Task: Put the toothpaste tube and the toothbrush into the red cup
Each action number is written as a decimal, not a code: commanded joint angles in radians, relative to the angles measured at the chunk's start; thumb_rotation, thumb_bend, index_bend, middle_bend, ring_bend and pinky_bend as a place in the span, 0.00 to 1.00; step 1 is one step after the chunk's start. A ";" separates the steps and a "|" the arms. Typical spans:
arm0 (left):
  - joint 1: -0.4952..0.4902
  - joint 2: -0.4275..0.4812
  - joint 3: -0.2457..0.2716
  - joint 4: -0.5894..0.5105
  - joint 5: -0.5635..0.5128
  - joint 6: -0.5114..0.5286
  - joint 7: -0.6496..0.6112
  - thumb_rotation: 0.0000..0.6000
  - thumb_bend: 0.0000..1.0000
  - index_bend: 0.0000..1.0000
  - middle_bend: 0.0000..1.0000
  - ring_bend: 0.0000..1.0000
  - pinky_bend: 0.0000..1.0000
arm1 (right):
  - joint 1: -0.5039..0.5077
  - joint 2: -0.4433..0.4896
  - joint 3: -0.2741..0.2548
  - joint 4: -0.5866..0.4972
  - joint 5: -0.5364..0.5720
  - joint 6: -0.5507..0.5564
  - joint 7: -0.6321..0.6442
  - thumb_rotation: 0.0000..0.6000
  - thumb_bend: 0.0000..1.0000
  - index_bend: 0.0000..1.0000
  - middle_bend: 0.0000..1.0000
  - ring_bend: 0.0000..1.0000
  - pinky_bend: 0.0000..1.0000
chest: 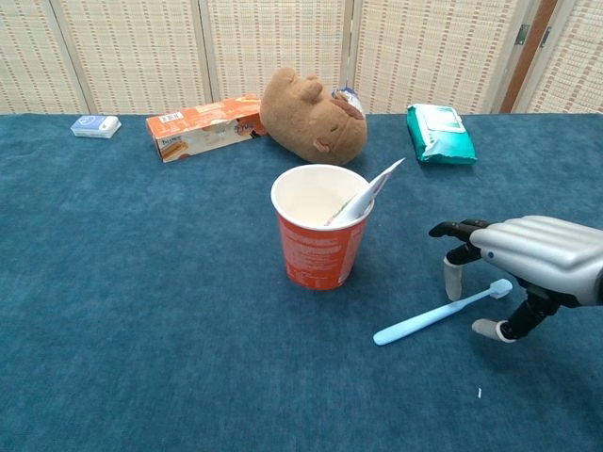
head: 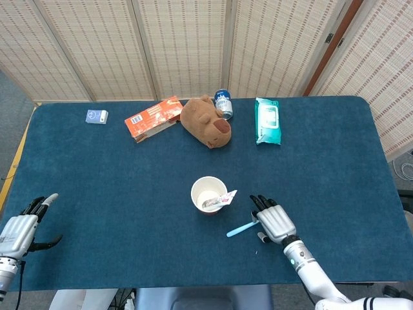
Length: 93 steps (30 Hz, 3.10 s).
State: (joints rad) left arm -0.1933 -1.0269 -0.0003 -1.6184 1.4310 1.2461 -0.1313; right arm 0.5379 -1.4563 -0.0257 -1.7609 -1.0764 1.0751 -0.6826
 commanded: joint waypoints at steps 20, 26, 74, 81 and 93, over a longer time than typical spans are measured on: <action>0.002 0.007 0.000 -0.002 0.006 0.007 -0.016 1.00 0.22 0.02 0.15 0.09 0.26 | -0.003 -0.097 0.007 0.071 -0.024 0.013 0.001 1.00 0.22 0.45 0.05 0.00 0.19; 0.003 0.009 0.000 -0.001 0.008 0.007 -0.021 1.00 0.22 0.02 0.15 0.09 0.26 | 0.001 -0.112 0.012 0.081 -0.018 0.005 -0.001 1.00 0.24 0.45 0.05 0.00 0.19; 0.008 0.021 -0.001 -0.006 0.017 0.019 -0.043 1.00 0.22 0.02 0.15 0.09 0.26 | 0.022 -0.165 0.021 0.122 0.025 -0.004 -0.039 1.00 0.28 0.53 0.05 0.00 0.19; 0.008 0.022 -0.001 -0.006 0.018 0.019 -0.047 1.00 0.22 0.02 0.15 0.09 0.26 | 0.024 -0.171 0.021 0.127 0.034 -0.004 -0.047 1.00 0.28 0.55 0.05 0.00 0.19; 0.007 0.022 -0.001 -0.005 0.017 0.017 -0.048 1.00 0.22 0.02 0.15 0.09 0.26 | 0.018 -0.152 0.022 0.093 0.024 0.002 -0.017 1.00 0.28 0.58 0.05 0.00 0.19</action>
State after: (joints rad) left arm -0.1862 -1.0046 -0.0017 -1.6238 1.4481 1.2636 -0.1787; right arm 0.5575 -1.6147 -0.0046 -1.6580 -1.0506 1.0768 -0.7073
